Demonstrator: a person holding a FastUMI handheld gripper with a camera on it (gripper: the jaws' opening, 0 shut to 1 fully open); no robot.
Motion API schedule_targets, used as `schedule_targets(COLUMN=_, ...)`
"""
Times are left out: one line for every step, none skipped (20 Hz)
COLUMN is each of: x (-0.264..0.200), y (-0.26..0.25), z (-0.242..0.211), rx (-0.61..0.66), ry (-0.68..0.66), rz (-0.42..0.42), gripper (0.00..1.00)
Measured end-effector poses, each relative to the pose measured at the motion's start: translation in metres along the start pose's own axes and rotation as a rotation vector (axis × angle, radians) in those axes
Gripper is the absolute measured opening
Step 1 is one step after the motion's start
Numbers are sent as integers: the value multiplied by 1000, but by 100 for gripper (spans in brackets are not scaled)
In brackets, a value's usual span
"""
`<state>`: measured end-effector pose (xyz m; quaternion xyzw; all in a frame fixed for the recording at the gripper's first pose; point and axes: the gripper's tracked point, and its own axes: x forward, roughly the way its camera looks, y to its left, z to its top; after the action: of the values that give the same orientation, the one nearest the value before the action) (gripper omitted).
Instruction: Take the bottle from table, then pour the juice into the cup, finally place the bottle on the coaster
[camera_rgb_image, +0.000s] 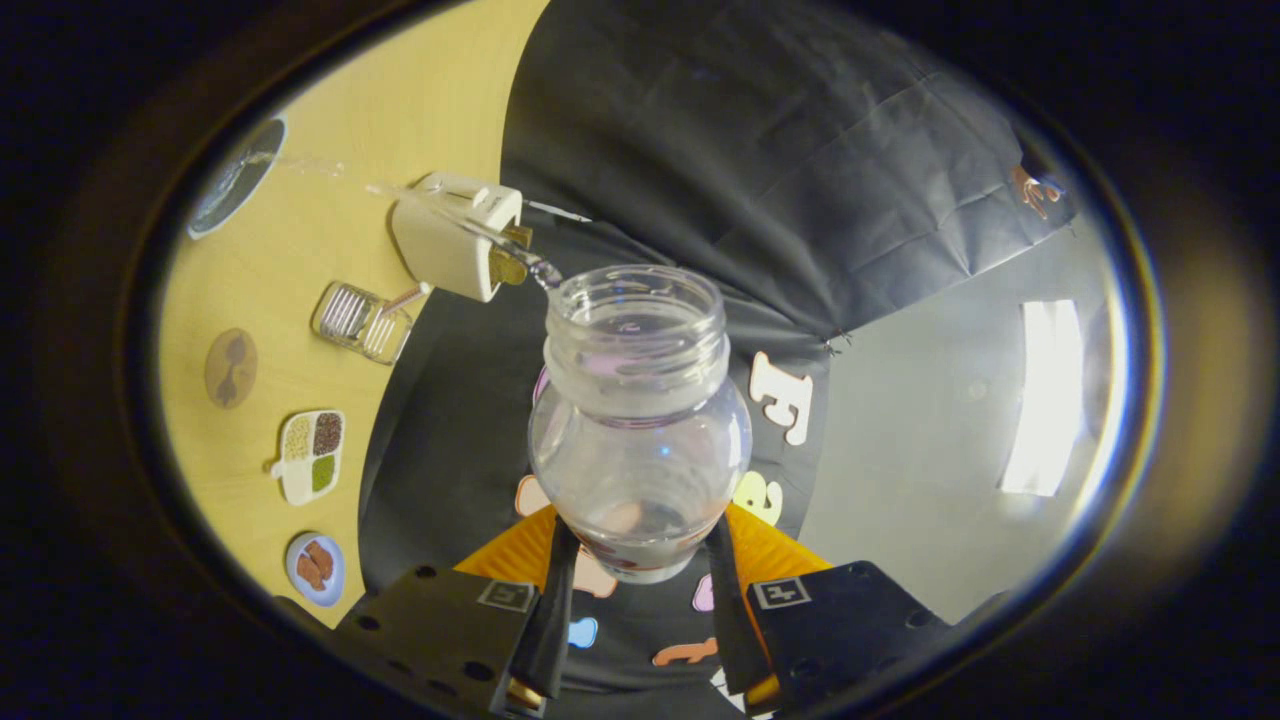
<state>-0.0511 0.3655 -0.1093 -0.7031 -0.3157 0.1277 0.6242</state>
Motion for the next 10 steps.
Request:
schedule_targets(x=1, y=-1, z=0, rx=-4, ry=-4, rz=-3, gripper=64)
schedule_targets(x=3, y=-3, z=-1, rx=-10, ry=-8, rz=-5, gripper=64)
schedule_targets(x=3, y=-5, z=-1, rx=-15, ry=-12, rz=-7, gripper=64)
schedule_targets(x=4, y=-7, z=-1, rx=-20, ry=-16, rz=-11, gripper=64)
schedule_targets(x=5, y=-8, z=-2, rx=-23, ry=-19, rz=-16, gripper=64)
schedule_targets(x=5, y=-9, z=-1, rx=-26, ry=-24, rz=-18, gripper=64)
schedule_targets(x=5, y=-10, z=-1, rx=-27, ry=-26, rz=-22, gripper=64)
schedule_targets(x=6, y=-12, z=0, rx=-29, ry=-30, rz=-25, gripper=64)
schedule_targets(x=6, y=-13, z=1, rx=-35, ry=-33, rz=-32, gripper=64)
schedule_targets(x=6, y=-15, z=1, rx=-40, ry=-38, rz=-34, gripper=64)
